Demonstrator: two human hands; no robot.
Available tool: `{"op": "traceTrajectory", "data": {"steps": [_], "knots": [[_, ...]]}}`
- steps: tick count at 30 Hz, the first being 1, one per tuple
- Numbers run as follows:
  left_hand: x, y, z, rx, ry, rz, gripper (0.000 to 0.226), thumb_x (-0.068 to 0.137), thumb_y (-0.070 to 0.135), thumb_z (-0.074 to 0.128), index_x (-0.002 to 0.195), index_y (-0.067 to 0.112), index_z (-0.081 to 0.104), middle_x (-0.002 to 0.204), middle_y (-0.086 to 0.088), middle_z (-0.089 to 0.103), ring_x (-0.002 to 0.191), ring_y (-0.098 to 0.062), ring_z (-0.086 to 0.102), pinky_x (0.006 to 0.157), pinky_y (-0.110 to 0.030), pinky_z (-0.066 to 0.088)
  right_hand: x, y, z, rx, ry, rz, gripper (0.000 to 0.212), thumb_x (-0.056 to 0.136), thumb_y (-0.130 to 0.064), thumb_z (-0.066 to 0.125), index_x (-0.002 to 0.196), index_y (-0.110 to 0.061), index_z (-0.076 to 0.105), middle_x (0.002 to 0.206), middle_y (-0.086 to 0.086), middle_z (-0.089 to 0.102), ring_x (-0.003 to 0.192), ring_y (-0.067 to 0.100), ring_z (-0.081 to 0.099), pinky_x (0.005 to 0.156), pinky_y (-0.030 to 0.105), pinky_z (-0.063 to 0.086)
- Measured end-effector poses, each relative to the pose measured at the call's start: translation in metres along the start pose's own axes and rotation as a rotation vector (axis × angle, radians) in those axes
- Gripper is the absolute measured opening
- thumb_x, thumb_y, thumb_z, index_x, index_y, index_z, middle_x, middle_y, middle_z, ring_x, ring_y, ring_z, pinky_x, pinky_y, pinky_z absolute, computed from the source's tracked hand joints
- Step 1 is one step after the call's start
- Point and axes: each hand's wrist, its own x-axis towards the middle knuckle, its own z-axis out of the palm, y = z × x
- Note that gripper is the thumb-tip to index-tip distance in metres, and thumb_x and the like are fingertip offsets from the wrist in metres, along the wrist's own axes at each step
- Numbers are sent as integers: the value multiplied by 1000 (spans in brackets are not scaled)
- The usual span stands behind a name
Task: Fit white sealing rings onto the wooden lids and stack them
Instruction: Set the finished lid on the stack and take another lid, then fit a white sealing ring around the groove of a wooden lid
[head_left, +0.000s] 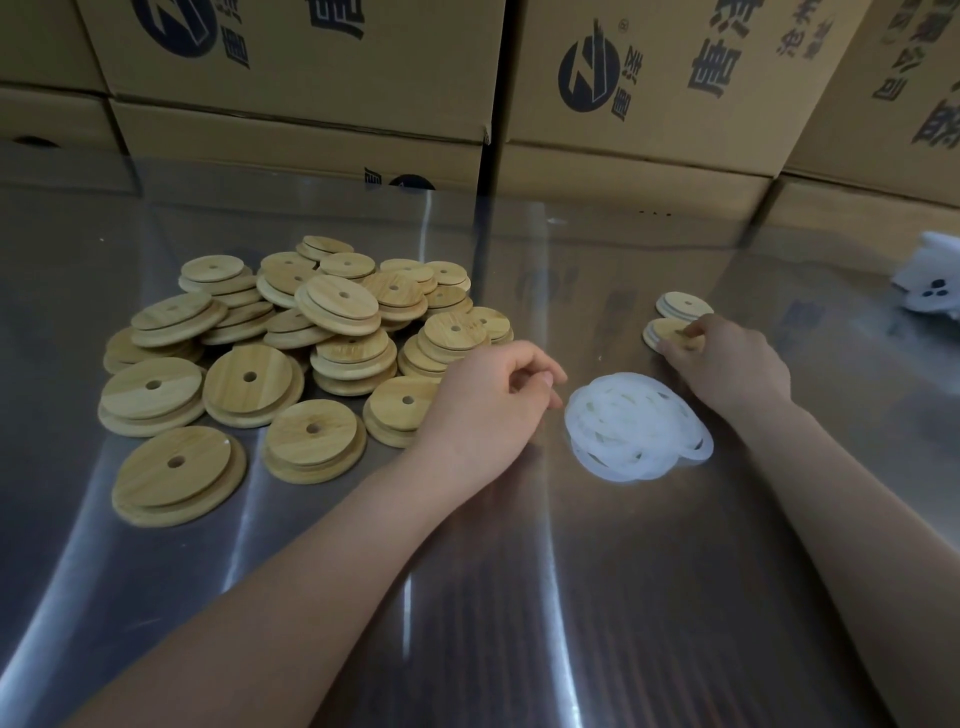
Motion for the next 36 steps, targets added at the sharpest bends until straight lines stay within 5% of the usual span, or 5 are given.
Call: {"op": "traceTrajectory", "data": {"steps": [5, 10, 16, 22, 36], "knots": [[1, -4, -3, 284, 170, 176, 18, 95, 15, 54, 95, 22, 70, 83, 9, 70, 67, -7, 59, 65, -31, 51, 0, 2, -1, -6, -11, 52, 44, 94, -43, 55, 130, -18, 55, 120, 18, 60, 112, 40, 54, 80, 41, 41], [7, -11, -12, 566, 284, 208, 23, 92, 9, 54, 108, 16, 69, 113, 2, 66, 111, -23, 54, 94, -39, 44, -5, -1, -3, 49, 49, 19, 40, 95, -35, 53, 132, -18, 53, 117, 19, 62, 110, 40, 55, 80, 42, 41], [13, -20, -16, 779, 199, 87, 36, 94, 21, 53, 130, 19, 55, 137, -2, 51, 130, -25, 40, 107, -41, 37, -16, -17, -9, 207, 8, -234, 22, 92, -23, 54, 107, -19, 69, 80, -5, 64, 78, 18, 52, 61, 27, 32], [15, -27, -14, 844, 165, 30, 41, 98, 21, 50, 139, 18, 48, 151, -8, 36, 146, -32, 18, 115, -43, 26, -33, -39, -19, 297, -132, -476, 11, 89, -24, 63, 87, -23, 74, 86, -9, 65, 75, -2, 54, 63, 5, 35], [17, -26, -17, 622, 276, 66, 11, 94, 13, 60, 103, 15, 65, 120, -4, 52, 116, -27, 46, 91, -33, 42, -42, -41, -32, 375, -401, -554, 12, 81, -23, 71, 75, -32, 75, 85, -27, 58, 64, -1, 49, 62, 8, 39]]}}
